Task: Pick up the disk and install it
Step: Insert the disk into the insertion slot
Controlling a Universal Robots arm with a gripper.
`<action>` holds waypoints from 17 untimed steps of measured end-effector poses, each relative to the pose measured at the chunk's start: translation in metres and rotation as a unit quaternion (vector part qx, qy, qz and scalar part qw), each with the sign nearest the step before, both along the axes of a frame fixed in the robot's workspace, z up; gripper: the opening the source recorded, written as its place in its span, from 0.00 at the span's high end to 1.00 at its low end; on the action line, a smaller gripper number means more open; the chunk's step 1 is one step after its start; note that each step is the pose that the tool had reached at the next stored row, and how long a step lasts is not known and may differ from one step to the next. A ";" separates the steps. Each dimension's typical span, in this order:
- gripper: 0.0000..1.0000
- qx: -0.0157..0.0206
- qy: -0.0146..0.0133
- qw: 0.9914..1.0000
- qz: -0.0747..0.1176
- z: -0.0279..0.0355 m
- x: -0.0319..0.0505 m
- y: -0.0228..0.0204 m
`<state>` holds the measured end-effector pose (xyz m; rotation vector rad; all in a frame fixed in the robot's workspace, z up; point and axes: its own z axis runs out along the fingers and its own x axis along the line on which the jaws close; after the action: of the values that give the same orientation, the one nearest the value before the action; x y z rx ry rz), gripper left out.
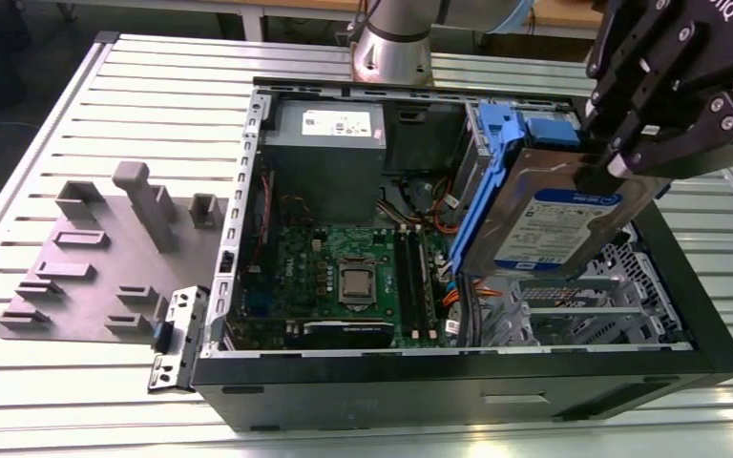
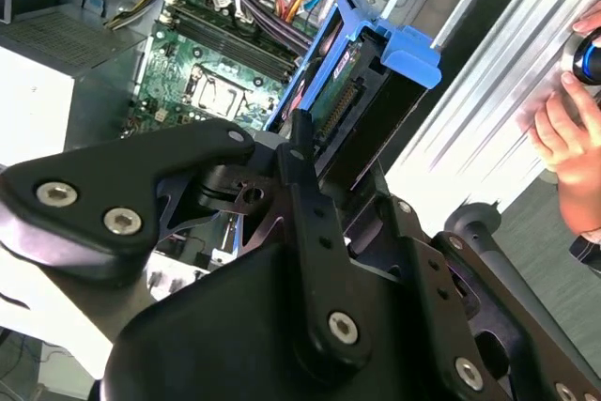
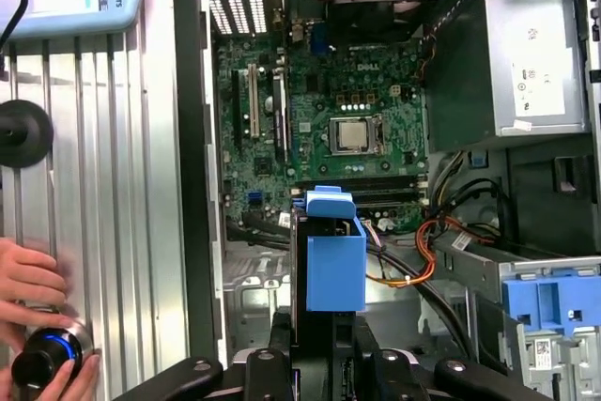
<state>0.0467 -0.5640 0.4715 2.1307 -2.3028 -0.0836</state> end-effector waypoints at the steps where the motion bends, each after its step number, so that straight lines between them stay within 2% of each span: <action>1: 0.65 0.000 0.000 1.000 0.000 -0.0002 0.0014 -0.0009; 9: 0.65 0.000 0.001 1.000 0.000 -0.0025 0.0177 -0.0055; 13: 0.65 0.000 0.001 1.000 0.000 -0.0037 0.0278 -0.0065; 17: 0.65 0.000 0.001 1.000 0.000 -0.0055 0.0346 -0.0067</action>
<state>0.0813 -0.5706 0.4660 2.1291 -2.3019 -0.0860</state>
